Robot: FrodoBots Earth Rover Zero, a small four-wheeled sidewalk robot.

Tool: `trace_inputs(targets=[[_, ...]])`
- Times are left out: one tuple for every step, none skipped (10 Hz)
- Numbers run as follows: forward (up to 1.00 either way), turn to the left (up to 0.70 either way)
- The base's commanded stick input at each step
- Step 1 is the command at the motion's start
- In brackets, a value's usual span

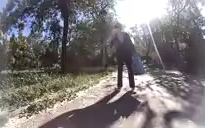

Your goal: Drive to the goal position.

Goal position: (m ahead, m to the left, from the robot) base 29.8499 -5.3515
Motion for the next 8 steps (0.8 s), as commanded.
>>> trace_inputs(targets=[[0.0, -1.0], [0.0, -1.0], [0.0, -1.0], [0.0, -1.0], [0.0, -1.0], [0.0, -1.0], [0.0, -1.0], [0.0, -1.0]])
